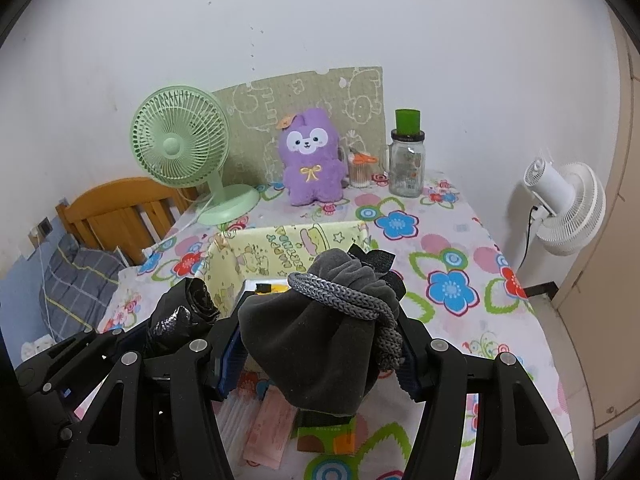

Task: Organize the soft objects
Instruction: 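Lift black umbrella with left tool while right tool carries grey pouch toward box, then lower umbrella into box with left tool while right tool lowers grey pouch in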

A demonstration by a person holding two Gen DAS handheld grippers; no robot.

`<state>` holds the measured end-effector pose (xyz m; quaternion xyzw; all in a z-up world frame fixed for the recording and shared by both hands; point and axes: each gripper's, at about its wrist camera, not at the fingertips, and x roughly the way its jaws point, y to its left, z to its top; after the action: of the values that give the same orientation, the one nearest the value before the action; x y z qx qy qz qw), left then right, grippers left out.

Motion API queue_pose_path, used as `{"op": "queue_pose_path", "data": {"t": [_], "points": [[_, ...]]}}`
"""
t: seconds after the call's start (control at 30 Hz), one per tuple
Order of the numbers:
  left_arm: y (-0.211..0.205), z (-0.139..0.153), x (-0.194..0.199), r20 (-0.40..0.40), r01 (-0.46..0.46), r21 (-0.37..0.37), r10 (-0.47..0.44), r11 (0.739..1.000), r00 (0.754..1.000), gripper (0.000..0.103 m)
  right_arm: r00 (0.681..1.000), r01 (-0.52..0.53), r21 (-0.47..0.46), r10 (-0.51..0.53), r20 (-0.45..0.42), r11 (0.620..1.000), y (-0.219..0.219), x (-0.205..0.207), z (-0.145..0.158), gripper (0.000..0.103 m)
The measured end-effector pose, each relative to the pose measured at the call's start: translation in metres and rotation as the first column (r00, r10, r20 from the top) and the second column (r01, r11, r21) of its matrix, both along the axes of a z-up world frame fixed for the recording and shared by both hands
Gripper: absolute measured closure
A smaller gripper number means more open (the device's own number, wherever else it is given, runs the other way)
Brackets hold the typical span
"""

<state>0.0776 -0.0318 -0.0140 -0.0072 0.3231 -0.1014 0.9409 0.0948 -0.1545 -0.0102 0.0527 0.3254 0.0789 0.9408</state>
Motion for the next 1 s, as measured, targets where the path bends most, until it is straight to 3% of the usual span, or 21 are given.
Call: {"op": "queue_pose_path", "data": {"t": [0.47, 1.0], "points": [[-0.005, 0.013, 0.026, 0.030, -0.008, 0.014, 0.007, 1.000, 1.000, 0.067, 0.999, -0.010, 0.003, 0.010, 0.038, 1.000, -0.004, 0.025, 0.015, 0.039], [-0.015, 0.008, 0.070, 0.004, 0.000, 0.027, 0.000, 1.000, 1.000, 0.067, 0.999, -0.016, -0.010, 0.016, 0.048, 1.000, -0.009, 0.062, 0.015, 0.039]]}}
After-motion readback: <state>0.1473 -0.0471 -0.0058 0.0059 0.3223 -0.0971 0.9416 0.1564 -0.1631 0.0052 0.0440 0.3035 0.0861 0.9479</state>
